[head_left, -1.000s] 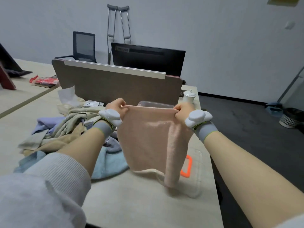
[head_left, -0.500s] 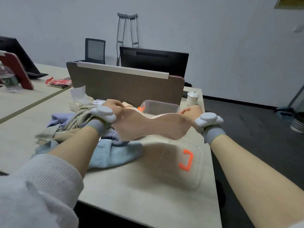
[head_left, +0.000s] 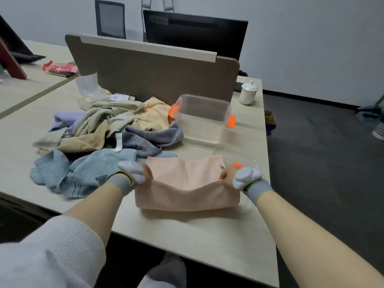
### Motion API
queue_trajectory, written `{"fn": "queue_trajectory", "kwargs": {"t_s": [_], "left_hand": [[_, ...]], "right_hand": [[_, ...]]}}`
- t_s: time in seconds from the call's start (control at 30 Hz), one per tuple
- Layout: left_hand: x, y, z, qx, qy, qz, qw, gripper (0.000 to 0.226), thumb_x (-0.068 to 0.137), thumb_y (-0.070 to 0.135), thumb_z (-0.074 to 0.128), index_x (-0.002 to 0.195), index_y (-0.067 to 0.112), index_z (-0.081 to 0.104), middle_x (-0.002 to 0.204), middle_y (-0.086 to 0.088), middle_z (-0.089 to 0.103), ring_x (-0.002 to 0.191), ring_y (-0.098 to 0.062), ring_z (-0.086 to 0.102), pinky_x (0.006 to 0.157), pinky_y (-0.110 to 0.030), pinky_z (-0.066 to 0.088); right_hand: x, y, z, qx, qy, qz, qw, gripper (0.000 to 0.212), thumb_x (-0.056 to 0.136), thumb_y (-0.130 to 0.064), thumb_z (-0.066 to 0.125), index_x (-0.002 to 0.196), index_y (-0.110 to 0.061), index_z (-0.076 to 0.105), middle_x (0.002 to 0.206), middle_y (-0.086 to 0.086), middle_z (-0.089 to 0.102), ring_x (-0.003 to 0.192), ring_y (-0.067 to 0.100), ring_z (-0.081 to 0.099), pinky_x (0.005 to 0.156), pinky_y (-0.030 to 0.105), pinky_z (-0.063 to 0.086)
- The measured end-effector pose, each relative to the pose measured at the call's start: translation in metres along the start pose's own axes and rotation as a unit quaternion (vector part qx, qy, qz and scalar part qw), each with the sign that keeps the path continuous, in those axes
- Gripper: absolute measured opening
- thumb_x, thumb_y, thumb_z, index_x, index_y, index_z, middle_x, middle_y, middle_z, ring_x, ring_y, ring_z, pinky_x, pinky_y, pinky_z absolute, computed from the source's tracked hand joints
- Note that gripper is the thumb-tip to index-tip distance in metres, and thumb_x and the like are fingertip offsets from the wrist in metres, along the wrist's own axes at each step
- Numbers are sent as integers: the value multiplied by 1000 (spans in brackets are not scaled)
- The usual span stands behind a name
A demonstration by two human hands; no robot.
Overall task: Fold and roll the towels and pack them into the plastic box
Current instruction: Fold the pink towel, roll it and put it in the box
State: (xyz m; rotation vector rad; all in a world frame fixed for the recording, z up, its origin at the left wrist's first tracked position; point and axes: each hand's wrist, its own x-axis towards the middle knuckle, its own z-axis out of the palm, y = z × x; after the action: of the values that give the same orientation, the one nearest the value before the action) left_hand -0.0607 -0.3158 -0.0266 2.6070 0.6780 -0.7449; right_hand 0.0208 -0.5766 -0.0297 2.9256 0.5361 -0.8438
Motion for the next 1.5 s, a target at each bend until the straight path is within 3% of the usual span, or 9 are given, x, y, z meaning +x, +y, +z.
{"fn": "queue_trajectory", "kwargs": {"t_s": [0.1, 0.3, 0.6, 0.87, 1.07, 1.27, 1.4, 1.43, 1.5], "left_hand": [[17, 7, -13, 17, 73, 4, 997, 34, 92, 19, 48, 122, 29, 59, 132, 8, 53, 127, -19, 49, 101, -26, 37], [79, 18, -14, -11, 127, 3, 992, 35, 91, 6, 46, 122, 13, 61, 128, -12, 59, 119, -30, 54, 96, -29, 44], [145, 15, 15, 2, 81, 0, 997, 32, 90, 14, 48, 120, 11, 56, 132, -15, 51, 123, -32, 47, 103, -35, 40], [139, 24, 15, 68, 46, -2, 997, 31, 94, 19, 48, 123, 10, 53, 132, -11, 52, 122, -27, 49, 92, -27, 39], [98, 20, -7, -94, 63, -21, 993, 15, 90, 9, 43, 103, 14, 50, 106, -11, 56, 99, -27, 52, 82, -28, 36], [62, -19, 2, -354, 184, -107, 911, 23, 90, 1, 40, 110, 5, 51, 99, -18, 58, 98, -35, 53, 85, -37, 42], [38, -44, 47, -405, 56, -188, 893, 12, 80, 5, 52, 92, 4, 51, 49, -14, 59, 69, -30, 59, 77, -49, 57], [32, -48, 57, -380, 29, -194, 904, 17, 79, 7, 55, 95, 4, 52, 54, -14, 64, 73, -31, 63, 81, -53, 56], [22, -49, 66, -238, 18, -166, 957, 38, 85, 18, 58, 120, 7, 48, 106, -17, 65, 102, -32, 63, 93, -41, 52]], "right_hand": [[26, -3, 2, 58, 50, 21, 997, 35, 88, -7, 48, 118, -13, 64, 127, 8, 61, 115, 25, 59, 91, 26, 46], [81, -9, -11, 154, 132, 70, 977, 33, 87, -3, 44, 111, -8, 66, 124, 15, 60, 116, 33, 56, 93, 38, 49], [138, -17, 5, 221, 88, 184, 954, 40, 91, -17, 45, 131, -13, 46, 136, 17, 38, 128, 33, 37, 101, 39, 37], [123, -14, 2, 303, 17, 204, 931, 54, 90, -19, 48, 140, -14, 29, 141, 12, 33, 127, 32, 46, 108, 33, 35], [93, -21, -16, 309, 85, 158, 934, 47, 89, -10, 45, 136, -14, 38, 138, 15, 44, 124, 33, 50, 106, 36, 40], [88, -78, -76, 282, 240, 26, 928, 37, 90, -11, 47, 127, -11, 49, 135, 17, 44, 125, 35, 45, 100, 35, 37], [86, -113, -60, 234, 217, -8, 948, 50, 87, -12, 54, 134, -14, 39, 138, 14, 34, 130, 31, 34, 106, 38, 31], [83, -119, -48, 228, 205, -15, 952, 50, 85, -11, 56, 133, -13, 41, 138, 14, 36, 129, 32, 35, 105, 37, 33], [76, -129, -23, 202, 170, -51, 963, 45, 84, -10, 57, 129, -13, 49, 137, 13, 42, 128, 32, 40, 104, 33, 35]]}}
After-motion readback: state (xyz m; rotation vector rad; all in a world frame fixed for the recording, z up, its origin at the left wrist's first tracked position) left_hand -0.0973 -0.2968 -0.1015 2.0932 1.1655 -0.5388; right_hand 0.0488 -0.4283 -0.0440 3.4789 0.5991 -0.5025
